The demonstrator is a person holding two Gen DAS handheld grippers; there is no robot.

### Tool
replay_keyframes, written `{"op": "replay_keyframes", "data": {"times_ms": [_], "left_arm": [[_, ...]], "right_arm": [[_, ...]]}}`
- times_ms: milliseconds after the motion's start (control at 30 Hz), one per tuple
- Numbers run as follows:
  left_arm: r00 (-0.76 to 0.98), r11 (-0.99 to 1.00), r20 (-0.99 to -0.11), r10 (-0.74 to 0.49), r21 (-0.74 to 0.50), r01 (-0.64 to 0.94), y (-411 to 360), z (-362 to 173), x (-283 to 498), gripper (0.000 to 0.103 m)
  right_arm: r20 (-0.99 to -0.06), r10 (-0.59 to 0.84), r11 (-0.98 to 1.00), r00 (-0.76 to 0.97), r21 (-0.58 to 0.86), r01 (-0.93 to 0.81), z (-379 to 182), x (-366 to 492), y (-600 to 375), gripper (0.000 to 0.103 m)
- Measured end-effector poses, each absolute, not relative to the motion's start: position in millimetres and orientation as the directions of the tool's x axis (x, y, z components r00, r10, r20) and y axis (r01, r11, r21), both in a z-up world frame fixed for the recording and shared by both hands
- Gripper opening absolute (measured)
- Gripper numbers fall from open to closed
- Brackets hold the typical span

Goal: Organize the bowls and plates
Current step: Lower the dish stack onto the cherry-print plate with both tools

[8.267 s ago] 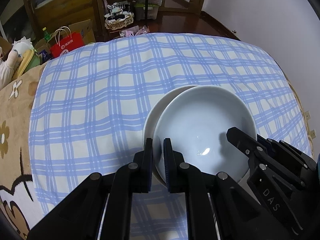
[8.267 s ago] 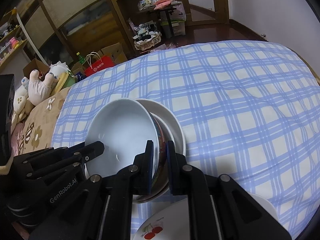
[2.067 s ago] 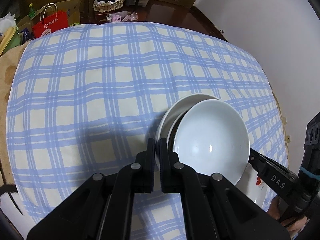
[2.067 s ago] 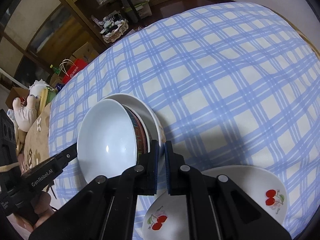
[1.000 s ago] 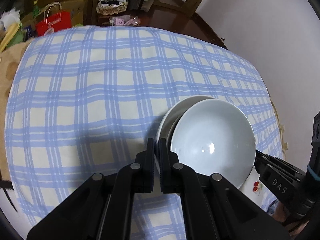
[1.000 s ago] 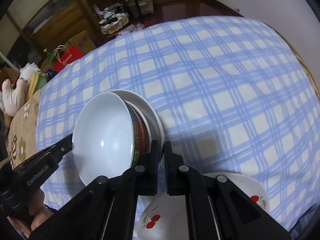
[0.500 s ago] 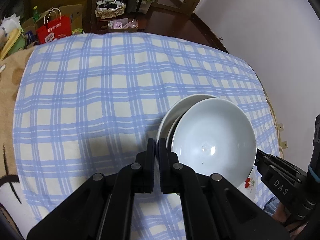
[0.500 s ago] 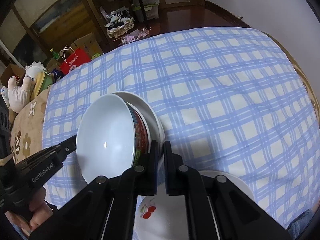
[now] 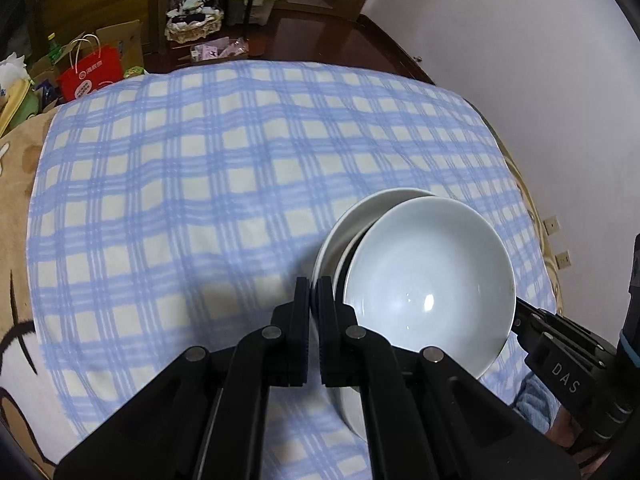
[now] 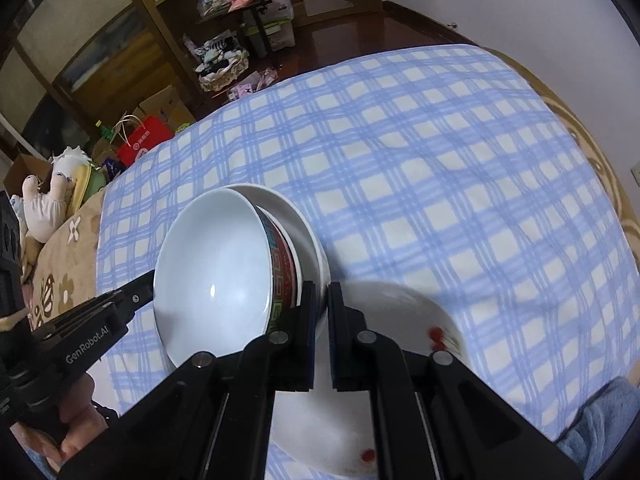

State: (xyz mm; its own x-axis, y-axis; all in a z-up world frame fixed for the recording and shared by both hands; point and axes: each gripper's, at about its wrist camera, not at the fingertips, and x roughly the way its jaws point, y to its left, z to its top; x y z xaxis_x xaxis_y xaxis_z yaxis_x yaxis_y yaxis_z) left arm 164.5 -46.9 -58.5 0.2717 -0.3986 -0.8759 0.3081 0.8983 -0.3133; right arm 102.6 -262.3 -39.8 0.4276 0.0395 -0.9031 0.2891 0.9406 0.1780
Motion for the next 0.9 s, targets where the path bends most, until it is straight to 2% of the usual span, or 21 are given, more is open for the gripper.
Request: {"op": "replay_keyframes", "data": {"times_ms": [367,533,667,767,900], "left_arm": [[0.210,0.875,-0.892,-0.399,-0.303,0.377,-89,-75,120,0.002],[0.189,0.878,-0.908,-0.374,-0.281,0.387,-102,-89,112,0.002],[0.228,0.877,-0.905,-0.360,-0.244,0.414,-110,-76,108,0.003],[0.262,0.872,-0.893,-0.366,-0.231,0.432,-110,-59,106,0.003],[0.328,0.880,-0.887,-0.325,-0.156,0.449,-108,-39,100,0.007]], "right_arm": [[-0.923,0.031,0.917,0.384,0.179,0.356,-49,48,-299,0.007],[-0.923,0.104,0.881,0.369,0.258,0.396,-68,34,-320,0.007],[-0.912,0.118,0.876,0.392,0.282,0.391,-77,26,-328,0.006],[-0.874,0.135,0.873,0.466,0.327,0.361,-63,20,-330,0.005],[-0.866,0.124,0.885,0.484,0.317,0.341,-46,18,-328,0.005]]}}
